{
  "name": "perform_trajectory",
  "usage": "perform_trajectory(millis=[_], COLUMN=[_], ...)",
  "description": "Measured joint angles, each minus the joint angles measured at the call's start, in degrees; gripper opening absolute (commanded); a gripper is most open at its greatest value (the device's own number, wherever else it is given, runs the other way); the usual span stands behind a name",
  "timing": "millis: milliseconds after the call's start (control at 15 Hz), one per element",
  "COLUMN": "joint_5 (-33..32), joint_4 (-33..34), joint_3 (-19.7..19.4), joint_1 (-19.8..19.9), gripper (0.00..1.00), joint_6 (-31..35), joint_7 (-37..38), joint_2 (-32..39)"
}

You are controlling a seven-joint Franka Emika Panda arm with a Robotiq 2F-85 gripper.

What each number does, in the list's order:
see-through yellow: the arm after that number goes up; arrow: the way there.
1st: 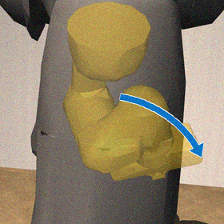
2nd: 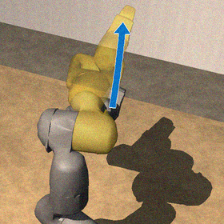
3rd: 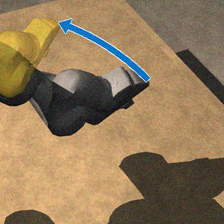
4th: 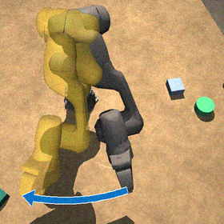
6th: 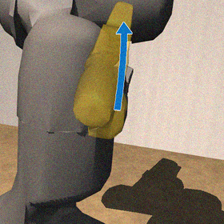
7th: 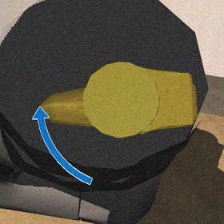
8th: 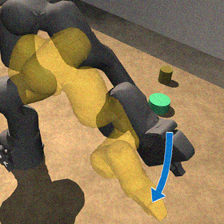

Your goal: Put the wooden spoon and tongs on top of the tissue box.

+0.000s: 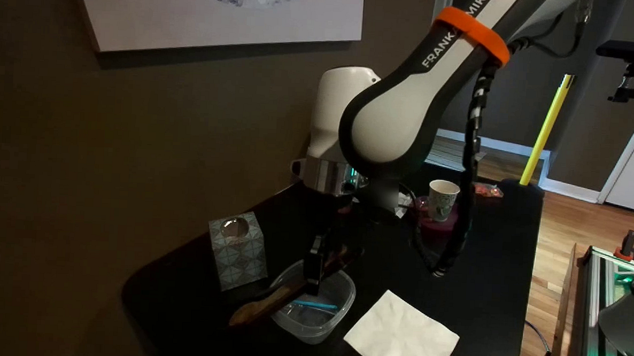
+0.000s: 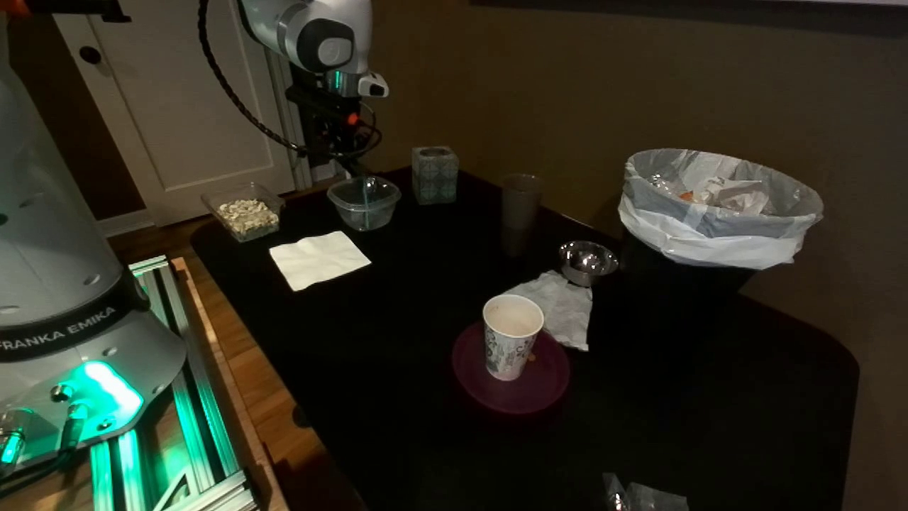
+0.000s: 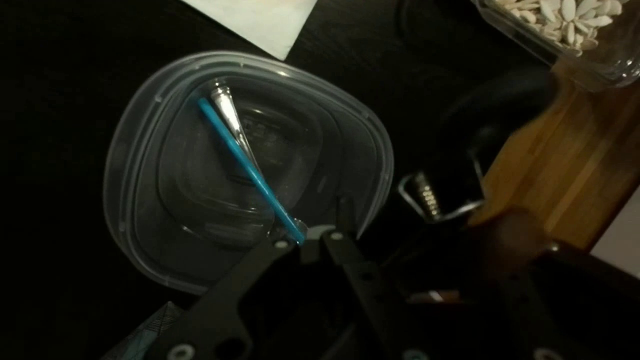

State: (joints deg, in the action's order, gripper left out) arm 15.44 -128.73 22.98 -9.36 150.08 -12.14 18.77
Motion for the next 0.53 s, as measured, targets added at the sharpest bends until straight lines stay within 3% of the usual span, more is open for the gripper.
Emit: perform_trajectory(millis=[533], joint_5=[2.41], joint_4=[0.18], joint_3=[-0.87], joint_1=[1.76], gripper=[0.16], joint_6=[0.0], joint_7=[-0.89], joint_2=[-1.15])
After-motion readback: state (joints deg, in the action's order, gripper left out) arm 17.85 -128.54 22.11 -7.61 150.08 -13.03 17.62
